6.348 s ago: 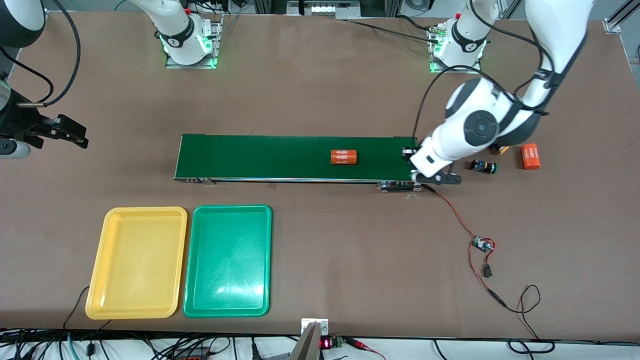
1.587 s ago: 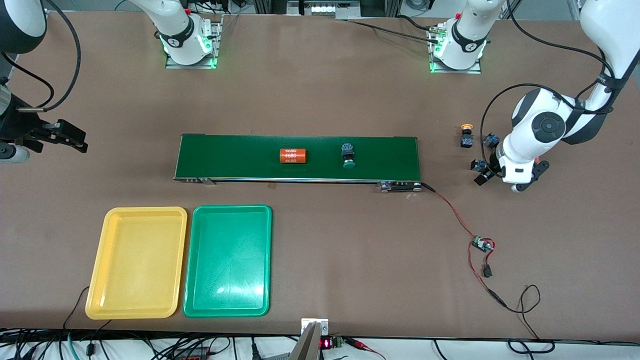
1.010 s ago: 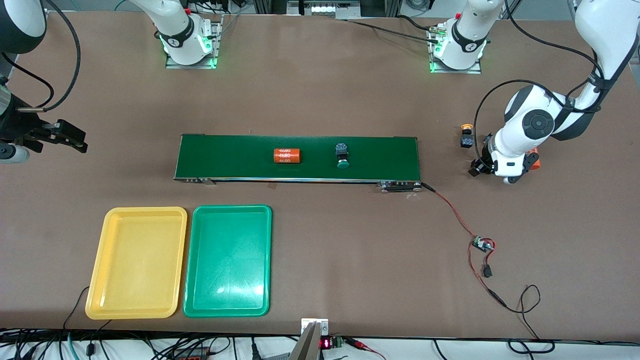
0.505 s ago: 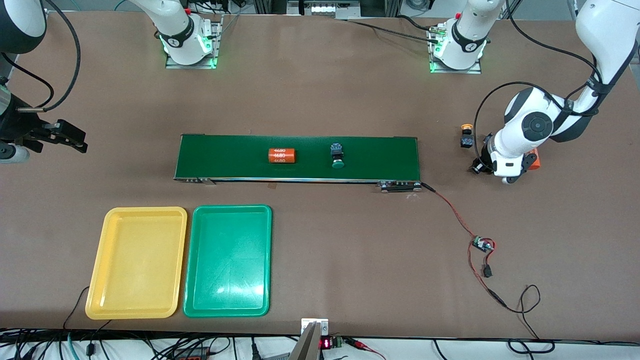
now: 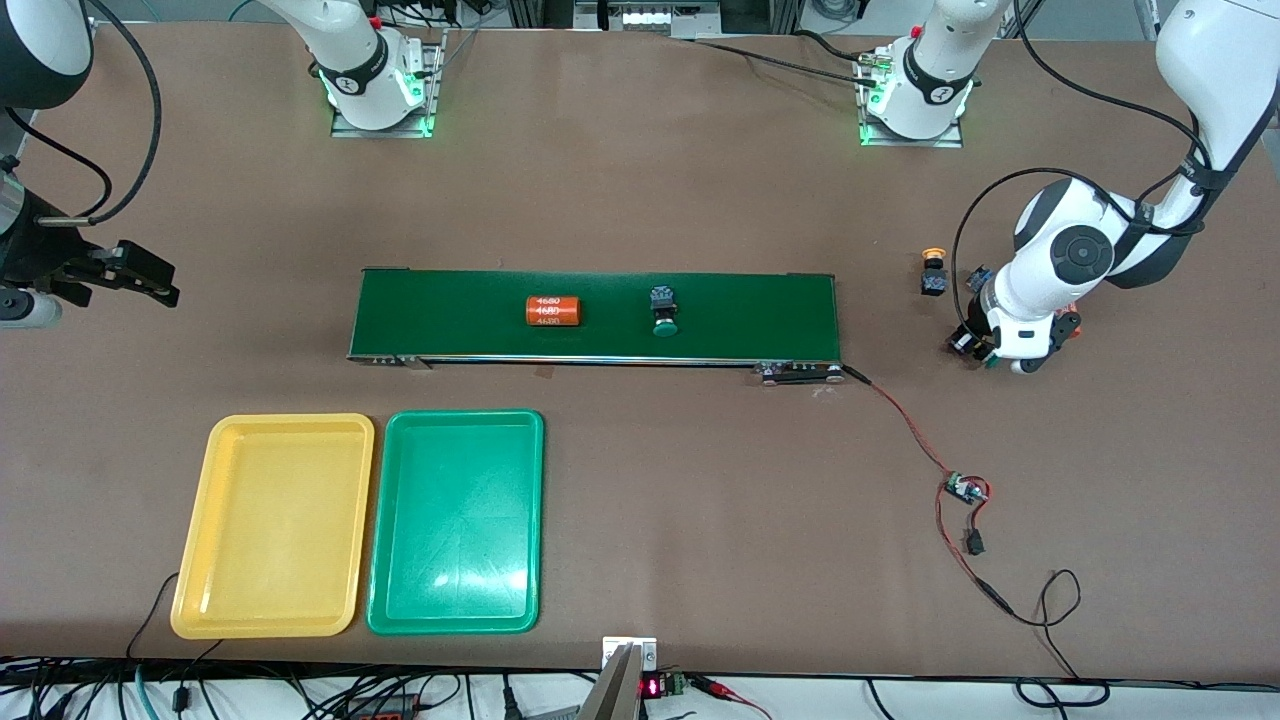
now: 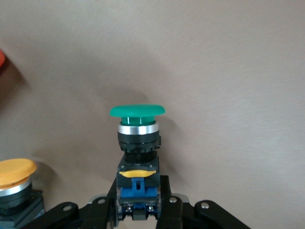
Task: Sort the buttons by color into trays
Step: 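Place the green button on the belt while the right gripper approaches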
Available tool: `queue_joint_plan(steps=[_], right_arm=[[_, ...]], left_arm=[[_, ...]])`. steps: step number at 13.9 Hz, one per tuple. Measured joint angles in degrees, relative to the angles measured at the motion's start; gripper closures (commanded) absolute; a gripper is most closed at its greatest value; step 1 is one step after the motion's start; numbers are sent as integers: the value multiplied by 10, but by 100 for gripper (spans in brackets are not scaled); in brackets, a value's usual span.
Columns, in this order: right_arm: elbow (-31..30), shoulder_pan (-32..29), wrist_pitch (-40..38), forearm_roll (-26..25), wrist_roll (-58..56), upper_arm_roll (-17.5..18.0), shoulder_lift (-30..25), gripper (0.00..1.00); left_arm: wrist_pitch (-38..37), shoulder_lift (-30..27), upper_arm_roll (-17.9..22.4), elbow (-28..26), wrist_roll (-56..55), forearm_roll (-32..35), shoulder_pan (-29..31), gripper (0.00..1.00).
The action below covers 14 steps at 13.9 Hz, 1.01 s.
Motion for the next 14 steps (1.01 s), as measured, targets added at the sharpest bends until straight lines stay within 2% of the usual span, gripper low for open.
queue_joint_plan(steps=[3,6,8,14], right_arm=[[0,-1,15,6,0,0,12,0],[0,-2,46,28,1,0,28,0],[0,-8,66,38,1,0,41,0],[0,-14,67,41,1,-1,50,0]], left_arm=[[-27,-16,-46,12,0,0,0,74],[-128,-24,-118,51,1,0,-7,74],[-169,-25,-155,72,6,0,-26,74],[-174,-1,-169,103,88,0,-131,73]])
